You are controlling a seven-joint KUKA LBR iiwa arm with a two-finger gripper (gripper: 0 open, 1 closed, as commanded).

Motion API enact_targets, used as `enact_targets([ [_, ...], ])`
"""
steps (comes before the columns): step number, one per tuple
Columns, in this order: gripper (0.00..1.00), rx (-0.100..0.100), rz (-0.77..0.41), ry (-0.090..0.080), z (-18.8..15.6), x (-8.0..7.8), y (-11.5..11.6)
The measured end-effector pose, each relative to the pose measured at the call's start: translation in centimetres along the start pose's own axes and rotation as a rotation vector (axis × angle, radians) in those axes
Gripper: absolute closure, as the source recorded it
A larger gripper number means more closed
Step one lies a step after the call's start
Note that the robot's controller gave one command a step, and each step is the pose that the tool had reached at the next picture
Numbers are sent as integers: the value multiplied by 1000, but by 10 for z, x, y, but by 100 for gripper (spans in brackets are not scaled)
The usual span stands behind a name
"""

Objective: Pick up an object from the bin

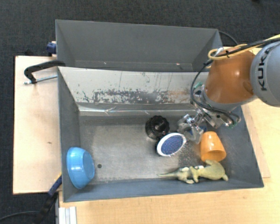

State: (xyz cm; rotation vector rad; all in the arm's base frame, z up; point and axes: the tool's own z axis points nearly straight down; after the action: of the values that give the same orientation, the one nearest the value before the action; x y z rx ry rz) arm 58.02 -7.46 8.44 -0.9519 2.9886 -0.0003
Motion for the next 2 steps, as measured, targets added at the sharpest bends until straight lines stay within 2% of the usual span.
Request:
enact_targets([
  [1, 0, -1, 0, 0, 0, 0, 0],
  [2, 100, 0, 0, 1, 0, 0, 0],
])
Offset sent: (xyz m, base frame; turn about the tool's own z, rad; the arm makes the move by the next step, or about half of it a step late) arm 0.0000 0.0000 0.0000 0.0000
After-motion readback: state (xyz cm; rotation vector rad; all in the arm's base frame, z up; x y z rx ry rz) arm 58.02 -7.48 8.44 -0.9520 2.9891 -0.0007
